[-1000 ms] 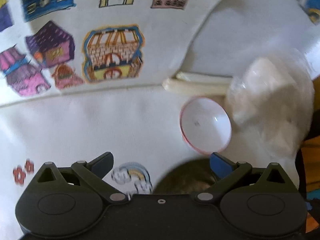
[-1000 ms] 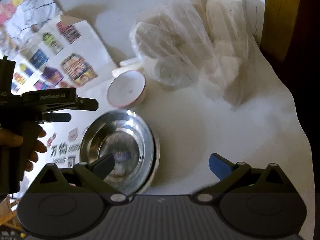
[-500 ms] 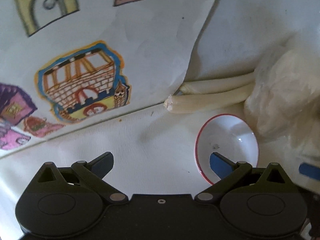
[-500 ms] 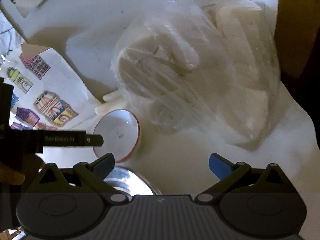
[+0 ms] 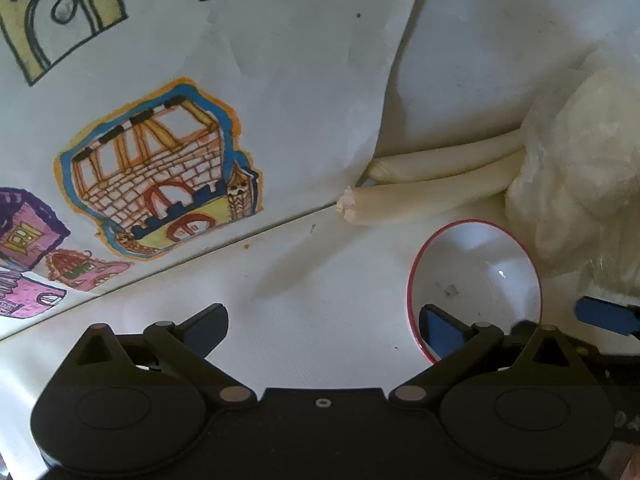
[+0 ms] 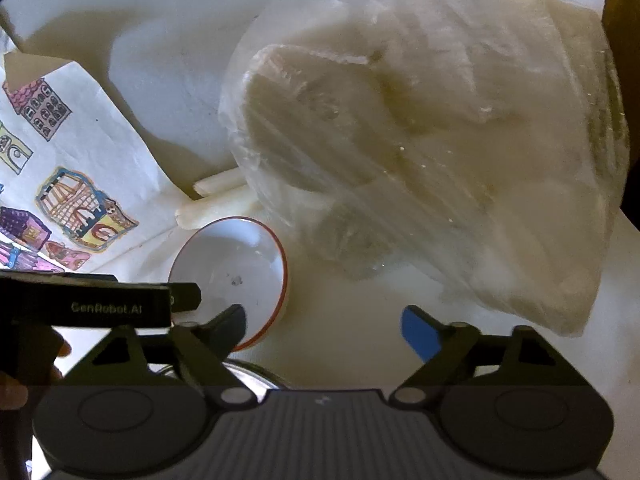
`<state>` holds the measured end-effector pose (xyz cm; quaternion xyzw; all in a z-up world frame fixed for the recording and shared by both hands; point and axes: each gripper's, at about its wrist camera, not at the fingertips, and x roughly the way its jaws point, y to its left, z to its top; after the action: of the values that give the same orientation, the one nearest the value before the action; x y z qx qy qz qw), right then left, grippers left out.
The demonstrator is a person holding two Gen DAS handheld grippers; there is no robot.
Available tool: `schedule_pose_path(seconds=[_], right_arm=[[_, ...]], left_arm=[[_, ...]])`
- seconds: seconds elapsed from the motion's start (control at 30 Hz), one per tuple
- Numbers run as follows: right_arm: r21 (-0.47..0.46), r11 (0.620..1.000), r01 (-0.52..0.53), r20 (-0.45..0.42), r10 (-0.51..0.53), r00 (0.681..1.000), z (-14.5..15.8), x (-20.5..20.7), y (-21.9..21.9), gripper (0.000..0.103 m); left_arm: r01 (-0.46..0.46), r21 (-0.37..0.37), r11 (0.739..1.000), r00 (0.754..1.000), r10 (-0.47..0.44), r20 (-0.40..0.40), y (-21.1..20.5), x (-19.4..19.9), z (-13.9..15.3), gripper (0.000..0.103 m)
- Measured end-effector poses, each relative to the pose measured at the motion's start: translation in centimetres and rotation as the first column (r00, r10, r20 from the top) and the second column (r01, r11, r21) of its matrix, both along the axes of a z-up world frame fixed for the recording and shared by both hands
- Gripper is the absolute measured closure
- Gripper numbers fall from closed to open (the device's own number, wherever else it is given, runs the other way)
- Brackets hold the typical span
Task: Organize plates and bowls
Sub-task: 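Move both tools to the rim of the second red-rimmed white bowl, then close the left tool on the second white bowl rim while the right tool closes too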
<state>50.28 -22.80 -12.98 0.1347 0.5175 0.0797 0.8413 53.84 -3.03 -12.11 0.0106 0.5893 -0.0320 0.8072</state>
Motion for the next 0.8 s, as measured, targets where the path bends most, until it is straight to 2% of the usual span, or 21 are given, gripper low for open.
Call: schedule_pose_path(seconds=[0.17, 0.23, 0.37, 0.47, 0.5, 0.53, 0.57, 0.63, 0.7, 0.8], right_arm=[[0.012, 1.0, -0.001, -0.003, 0.001, 1.0, -0.3, 0.7, 0.4, 0.029], [0.02, 1.0, -0.007, -0.009, 0.007, 1.0, -0.4, 0.8, 0.5, 0.038], [0.044, 0.999, -0.02, -0.016, 0.021, 1.0, -0.6, 1.0, 0.8, 0.05], [0.086, 0.996, -0.017, -0.021, 0.019, 1.0, -0.8, 1.1, 0.8, 0.06], [0.098, 0.995, -0.019, -0.022, 0.021, 1.0, -0.9, 1.2, 0.8, 0.064], [0.109, 0.994, -0.021, -0.023, 0.023, 0.999, -0.9, 1.2, 0.8, 0.069], [0.117, 0.993, -0.023, -0.023, 0.026, 0.999, -0.9, 1.3, 0.8, 0.071], [0.129, 0.991, -0.031, -0.02, 0.034, 0.999, -0.6, 1.2, 0.7, 0.082], [0.126, 0.991, -0.042, -0.014, 0.044, 0.999, -0.3, 1.2, 1.0, 0.086], [0.132, 0.99, -0.04, -0.011, 0.042, 0.999, 0.0, 1.1, 1.1, 0.087]], left_arm=[[-0.001, -0.014, 1.0, 1.0, 0.001, 0.003, -0.6, -0.5, -0.3, 0.011], [-0.004, -0.03, 1.0, 1.0, 0.004, 0.004, -1.0, -0.7, -0.2, 0.021], [-0.004, -0.091, 0.996, 1.0, 0.004, 0.001, -1.6, -1.1, 0.1, 0.033], [-0.01, -0.148, 0.989, 1.0, 0.01, 0.0, -1.9, -1.4, 0.1, 0.046], [-0.01, -0.168, 0.986, 1.0, 0.01, 0.002, -2.0, -1.5, 0.1, 0.057], [-0.012, -0.189, 0.982, 1.0, 0.012, 0.0, -2.1, -1.6, 0.1, 0.062], [-0.014, -0.196, 0.98, 1.0, 0.014, -0.002, -2.3, -1.7, 0.2, 0.068], [-0.01, -0.199, 0.98, 1.0, 0.01, 0.001, -2.7, -1.9, 0.3, 0.081], [-0.005, -0.205, 0.979, 1.0, 0.007, 0.011, -3.0, -2.1, 0.4, 0.09], [-0.004, -0.197, 0.98, 1.0, 0.009, 0.023, -3.6, -2.4, 1.2, 0.09]])
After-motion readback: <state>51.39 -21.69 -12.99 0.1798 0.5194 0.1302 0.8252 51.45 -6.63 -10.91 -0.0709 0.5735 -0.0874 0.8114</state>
